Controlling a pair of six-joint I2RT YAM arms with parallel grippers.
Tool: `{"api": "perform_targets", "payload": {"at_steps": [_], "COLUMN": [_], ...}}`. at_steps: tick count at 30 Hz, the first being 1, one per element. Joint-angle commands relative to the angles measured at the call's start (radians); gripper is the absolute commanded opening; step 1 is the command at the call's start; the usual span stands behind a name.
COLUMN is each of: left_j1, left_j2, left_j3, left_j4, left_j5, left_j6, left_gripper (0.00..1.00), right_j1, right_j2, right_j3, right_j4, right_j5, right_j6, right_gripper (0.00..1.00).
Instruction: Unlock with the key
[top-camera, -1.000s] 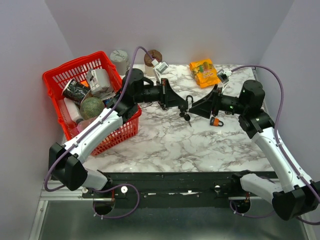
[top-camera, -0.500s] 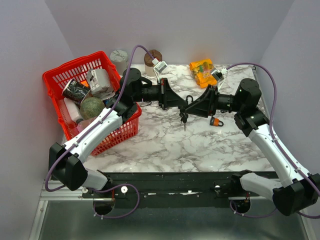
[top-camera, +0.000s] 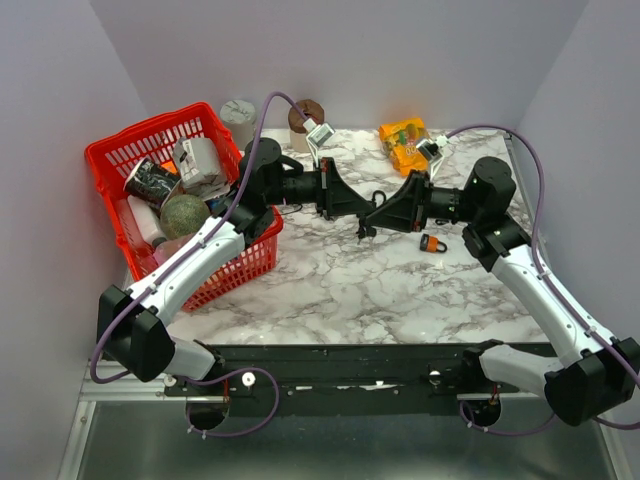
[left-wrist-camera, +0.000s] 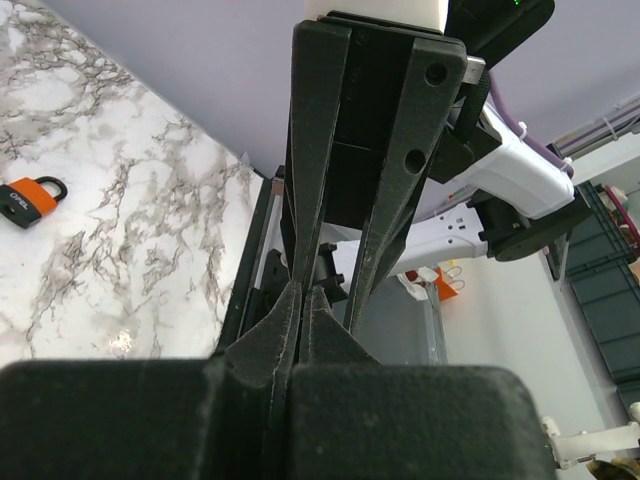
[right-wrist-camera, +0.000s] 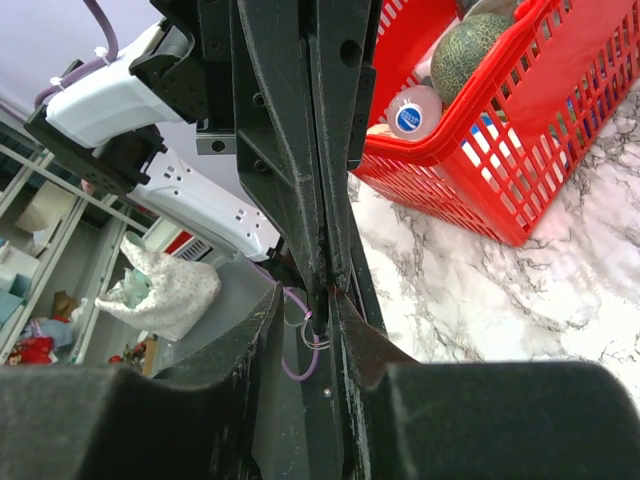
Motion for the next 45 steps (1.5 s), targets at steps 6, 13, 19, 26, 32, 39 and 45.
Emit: {"api": "perform_targets", "payload": {"at_steps": [6, 13, 19, 26, 32, 39, 45], "left_j1": [0.001, 0.001, 0.001, 0.001, 0.0, -0.032, -0.104], "left_j2": [-0.03, -0.028, -0.027, -0.028, -0.047, 0.045, 0.23], "left_j3": [-0.018, -0.017, -0.017, -0.004, 0.036, 0.115, 0.195], "left_j4": [0.038, 0.038, 0.04, 0.0, -0.112, -0.137, -0.215], "left_j5": [-0.004, -0.007, -0.009, -0.061, -0.197, -0.236, -0.21], "left_j6": [0.001, 0.003, 0.003, 0.029, 0.133, 0.126, 0.245], "left_gripper": [0.0, 0.0, 0.0, 0.55, 0.99, 0.99, 0.99], "right_j1": [0.017, 0.024, 0.025, 0.027, 0.01, -0.106, -0.231], "right_j2": [0.015, 0.027, 0.038, 0.004, -0.028, -0.054, -0.112], "right_j3": [-0.017, -0.022, -0.026, -0.052, -0.071, -0.043, 0.05], "right_j4": [0.031, 0.028, 0.024, 0.024, 0.018, -0.063, -0.227], "right_j5": [-0.017, -0.019, -0.01, 0.081, 0.213, 0.346, 0.481], "right_j6": [0.013, 0.009, 0.015, 0.015, 0.03, 0.036, 0.019], "right_gripper": [0.3, 0.12, 0.01, 0.01, 0.01, 0.01, 0.01]}}
